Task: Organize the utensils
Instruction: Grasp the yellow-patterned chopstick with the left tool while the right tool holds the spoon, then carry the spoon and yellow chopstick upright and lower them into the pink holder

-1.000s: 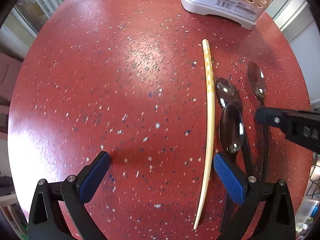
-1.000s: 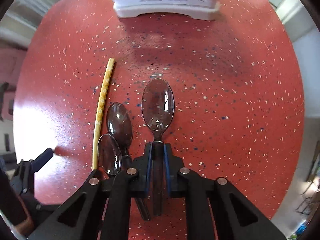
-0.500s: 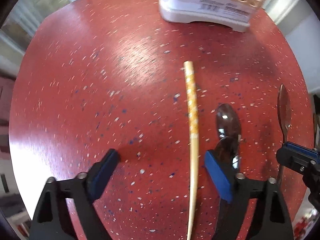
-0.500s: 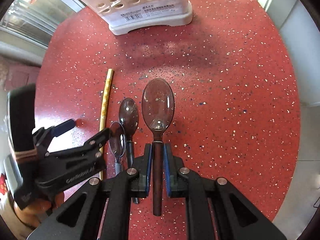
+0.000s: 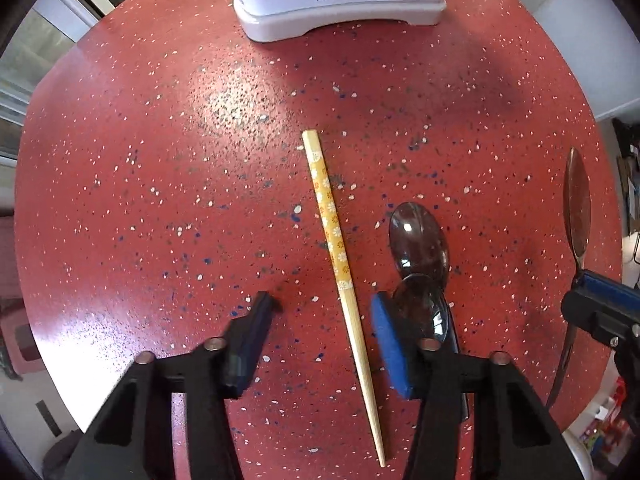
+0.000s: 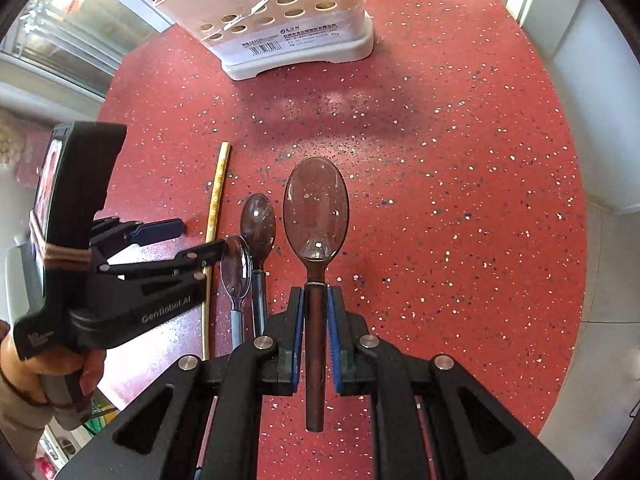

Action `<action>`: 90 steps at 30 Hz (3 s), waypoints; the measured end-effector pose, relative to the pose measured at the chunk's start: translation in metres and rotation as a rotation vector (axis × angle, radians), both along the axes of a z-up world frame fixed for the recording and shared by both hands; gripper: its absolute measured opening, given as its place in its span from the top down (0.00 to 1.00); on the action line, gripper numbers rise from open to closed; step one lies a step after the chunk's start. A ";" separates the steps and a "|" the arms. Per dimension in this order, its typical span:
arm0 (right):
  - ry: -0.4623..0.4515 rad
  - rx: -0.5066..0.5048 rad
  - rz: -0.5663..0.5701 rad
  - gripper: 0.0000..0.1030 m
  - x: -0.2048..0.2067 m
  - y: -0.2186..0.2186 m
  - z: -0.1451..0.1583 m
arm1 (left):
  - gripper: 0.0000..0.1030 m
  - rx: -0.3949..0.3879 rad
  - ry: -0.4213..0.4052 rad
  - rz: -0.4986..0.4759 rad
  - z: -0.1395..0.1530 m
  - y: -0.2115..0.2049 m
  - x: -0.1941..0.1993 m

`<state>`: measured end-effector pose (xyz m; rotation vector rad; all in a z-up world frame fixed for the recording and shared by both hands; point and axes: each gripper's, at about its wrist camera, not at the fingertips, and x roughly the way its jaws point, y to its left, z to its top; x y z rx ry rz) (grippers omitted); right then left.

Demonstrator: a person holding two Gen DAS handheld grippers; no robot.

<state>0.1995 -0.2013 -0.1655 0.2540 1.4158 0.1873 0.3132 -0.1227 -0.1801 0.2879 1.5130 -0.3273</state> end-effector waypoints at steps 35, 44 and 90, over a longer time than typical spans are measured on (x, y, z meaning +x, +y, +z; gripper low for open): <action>-0.177 0.113 -0.026 0.88 0.001 -0.034 0.058 | 0.65 -0.292 -0.343 0.206 0.110 0.063 -0.067; -0.262 0.132 -0.024 0.88 0.020 -0.043 0.096 | 0.65 -0.399 -0.441 0.230 0.166 0.070 -0.048; -0.742 -0.060 0.036 0.88 0.178 -0.029 0.139 | 0.65 -0.461 -0.880 0.339 0.225 0.034 0.095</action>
